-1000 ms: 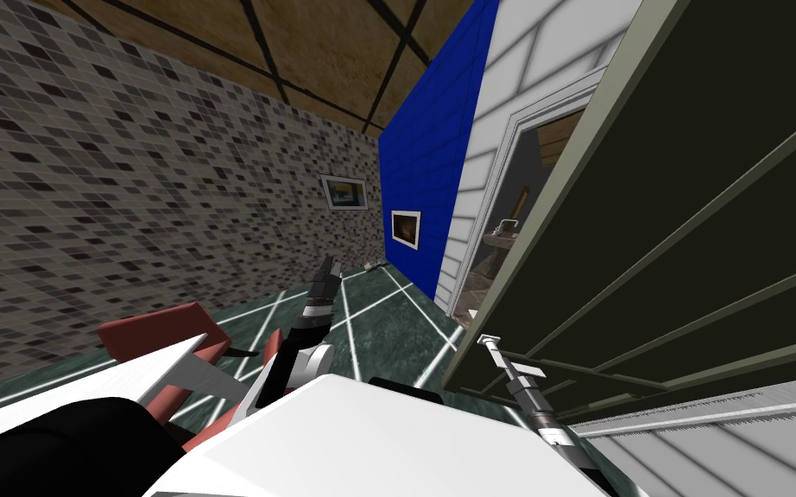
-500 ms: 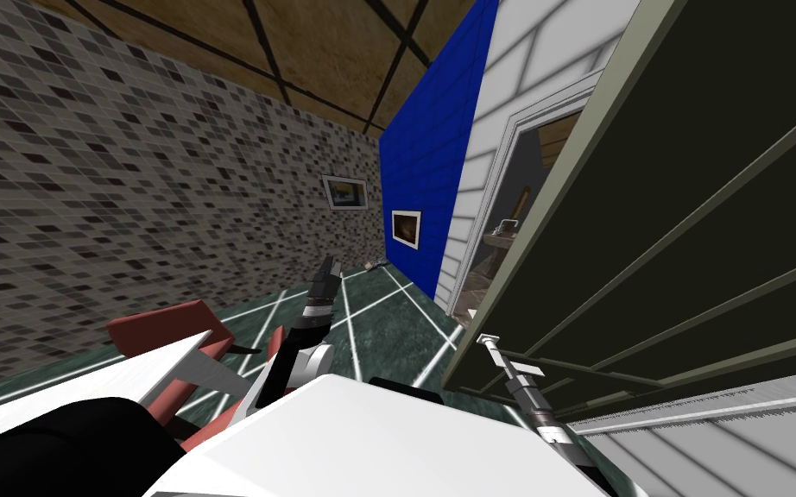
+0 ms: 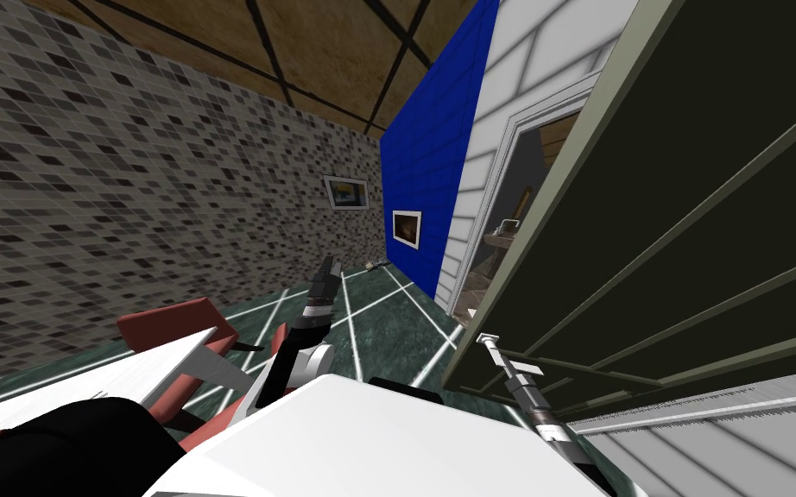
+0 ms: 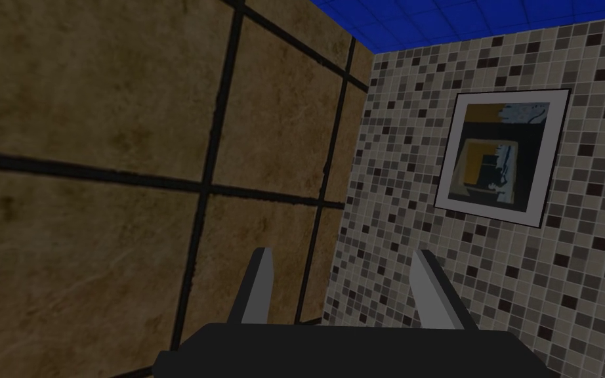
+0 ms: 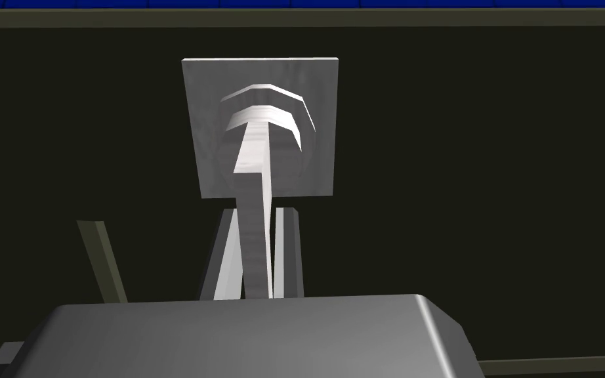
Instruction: Pull the door open
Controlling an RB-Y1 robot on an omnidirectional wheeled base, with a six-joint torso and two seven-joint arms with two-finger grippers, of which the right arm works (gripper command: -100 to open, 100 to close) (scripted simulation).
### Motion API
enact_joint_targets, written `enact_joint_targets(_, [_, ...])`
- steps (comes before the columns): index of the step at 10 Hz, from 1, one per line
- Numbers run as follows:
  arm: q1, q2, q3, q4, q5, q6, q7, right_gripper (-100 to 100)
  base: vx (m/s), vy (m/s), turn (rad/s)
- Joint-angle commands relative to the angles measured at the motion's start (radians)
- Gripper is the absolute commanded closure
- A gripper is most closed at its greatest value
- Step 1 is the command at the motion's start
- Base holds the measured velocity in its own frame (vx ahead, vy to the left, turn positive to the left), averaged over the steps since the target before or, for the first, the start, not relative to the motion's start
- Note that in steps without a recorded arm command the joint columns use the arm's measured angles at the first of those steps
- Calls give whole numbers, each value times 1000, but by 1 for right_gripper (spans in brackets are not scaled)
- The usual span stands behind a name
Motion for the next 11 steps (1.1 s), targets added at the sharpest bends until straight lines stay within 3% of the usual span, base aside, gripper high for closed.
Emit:
enact_joint_targets(1, [1, 0, 0, 1, 0, -3, 0, 100, -11, -2, 18])
enact_joint_targets(11, [-9, -1, 12, 3, -11, 5, 4, 100, -20, -8, 8])
